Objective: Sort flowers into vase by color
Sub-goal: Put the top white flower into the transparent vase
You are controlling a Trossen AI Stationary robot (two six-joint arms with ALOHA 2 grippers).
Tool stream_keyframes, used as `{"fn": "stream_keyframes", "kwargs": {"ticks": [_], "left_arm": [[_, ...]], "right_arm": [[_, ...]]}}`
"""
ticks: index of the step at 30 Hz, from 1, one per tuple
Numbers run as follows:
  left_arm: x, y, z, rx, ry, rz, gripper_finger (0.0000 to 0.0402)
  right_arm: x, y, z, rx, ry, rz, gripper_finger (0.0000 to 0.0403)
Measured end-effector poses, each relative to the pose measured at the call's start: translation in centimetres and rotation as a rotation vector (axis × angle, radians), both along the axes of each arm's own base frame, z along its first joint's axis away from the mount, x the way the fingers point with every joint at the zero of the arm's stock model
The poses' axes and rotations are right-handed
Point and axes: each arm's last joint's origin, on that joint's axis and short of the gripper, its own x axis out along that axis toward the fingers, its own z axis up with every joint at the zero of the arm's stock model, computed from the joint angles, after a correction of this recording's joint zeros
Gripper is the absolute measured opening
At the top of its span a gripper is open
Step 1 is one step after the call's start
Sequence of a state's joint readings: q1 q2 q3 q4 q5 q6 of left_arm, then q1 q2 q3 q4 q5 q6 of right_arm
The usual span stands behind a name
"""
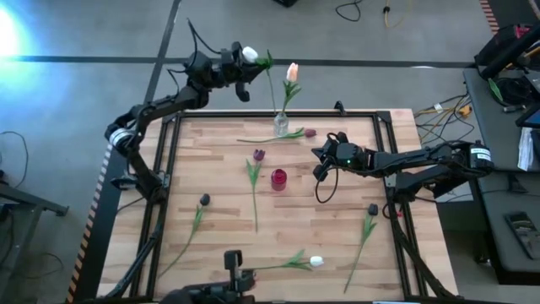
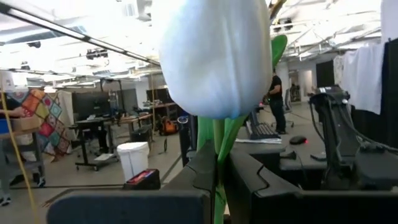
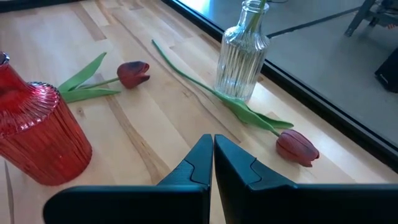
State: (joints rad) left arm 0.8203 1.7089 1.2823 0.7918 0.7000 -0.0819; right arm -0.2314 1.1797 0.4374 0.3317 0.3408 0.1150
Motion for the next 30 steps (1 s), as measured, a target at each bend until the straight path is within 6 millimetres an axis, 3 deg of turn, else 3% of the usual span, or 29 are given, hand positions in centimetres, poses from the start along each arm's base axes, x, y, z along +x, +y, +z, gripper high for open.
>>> {"fn": "stream_keyframes", "kwargs": {"ticks": [14, 30], "left_arm": [[1.2, 0.4, -1.7, 0.033, 0.013, -0.051, 0.0001], [1.7, 0.2, -2.0, 0.061, -0.007, -0.058, 0.0001]], "right_arm": [[0.0, 0.0, 0.0, -0.001, -0.002, 0.001, 0.0009], [0.0, 0.0, 0.0, -0.002, -0.002, 0.001, 0.0009]]}}
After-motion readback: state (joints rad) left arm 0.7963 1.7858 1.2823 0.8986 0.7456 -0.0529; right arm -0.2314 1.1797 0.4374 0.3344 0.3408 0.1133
